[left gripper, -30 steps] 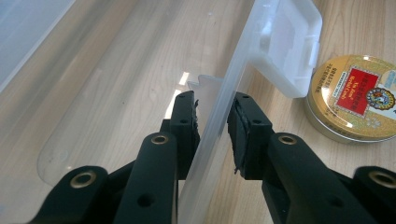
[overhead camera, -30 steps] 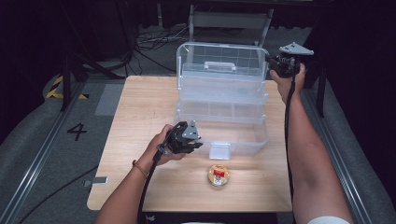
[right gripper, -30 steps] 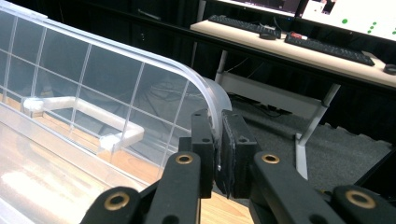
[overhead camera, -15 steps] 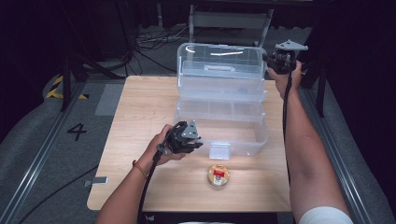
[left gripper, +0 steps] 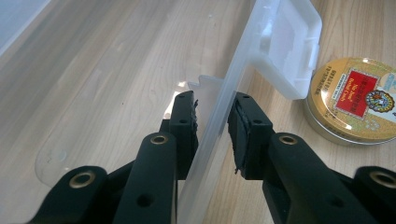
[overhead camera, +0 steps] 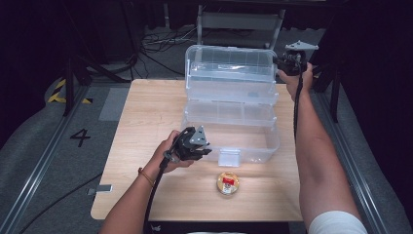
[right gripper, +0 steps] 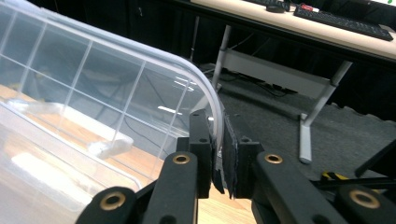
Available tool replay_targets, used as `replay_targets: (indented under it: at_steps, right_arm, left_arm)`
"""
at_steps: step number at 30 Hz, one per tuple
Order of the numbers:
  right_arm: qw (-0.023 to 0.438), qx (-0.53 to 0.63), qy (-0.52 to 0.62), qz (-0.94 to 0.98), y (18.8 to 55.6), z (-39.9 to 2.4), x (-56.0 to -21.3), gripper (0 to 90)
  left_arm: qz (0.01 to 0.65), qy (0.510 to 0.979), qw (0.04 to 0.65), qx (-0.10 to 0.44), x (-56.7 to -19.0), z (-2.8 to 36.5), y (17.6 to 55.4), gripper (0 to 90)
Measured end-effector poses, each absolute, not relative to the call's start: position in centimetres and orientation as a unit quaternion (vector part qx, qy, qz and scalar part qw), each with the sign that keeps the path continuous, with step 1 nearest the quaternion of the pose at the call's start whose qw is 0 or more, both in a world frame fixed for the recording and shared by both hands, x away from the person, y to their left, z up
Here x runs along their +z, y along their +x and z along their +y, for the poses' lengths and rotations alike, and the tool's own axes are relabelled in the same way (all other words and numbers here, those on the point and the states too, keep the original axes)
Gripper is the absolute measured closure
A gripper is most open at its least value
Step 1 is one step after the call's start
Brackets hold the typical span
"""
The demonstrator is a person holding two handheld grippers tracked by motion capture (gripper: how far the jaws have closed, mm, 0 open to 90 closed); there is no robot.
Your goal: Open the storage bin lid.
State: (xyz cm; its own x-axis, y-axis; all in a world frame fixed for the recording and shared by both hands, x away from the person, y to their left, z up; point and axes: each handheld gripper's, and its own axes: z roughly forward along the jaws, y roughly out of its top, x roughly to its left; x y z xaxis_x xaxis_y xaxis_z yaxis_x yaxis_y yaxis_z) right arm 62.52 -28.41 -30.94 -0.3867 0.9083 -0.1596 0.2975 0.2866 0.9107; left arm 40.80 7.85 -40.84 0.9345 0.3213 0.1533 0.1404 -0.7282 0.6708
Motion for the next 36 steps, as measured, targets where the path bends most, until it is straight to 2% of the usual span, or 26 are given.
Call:
replay_targets:
  at_steps: [25,27,30,36]
  right_arm:
    - [0.331,0.421,0.440,0.721,63.9,-28.9,-31.9,82.9]
    - [0.330,0.411,0.438,0.729,63.9,-28.8,-31.9,82.9]
    - [0.328,0.407,0.436,0.732,63.8,-28.9,-32.2,83.3]
    - [0.330,0.408,0.438,0.730,63.3,-29.3,-32.5,81.9]
  left_arm:
    - [0.128,0.919,0.353,0.120,-41.0,8.0,41.0,72.3]
    - [0.130,0.921,0.341,0.134,-41.1,8.0,41.1,71.9]
    - [0.134,0.918,0.357,0.112,-41.1,8.4,41.4,73.5]
    - [0.133,0.918,0.358,0.111,-41.2,8.5,41.5,73.6]
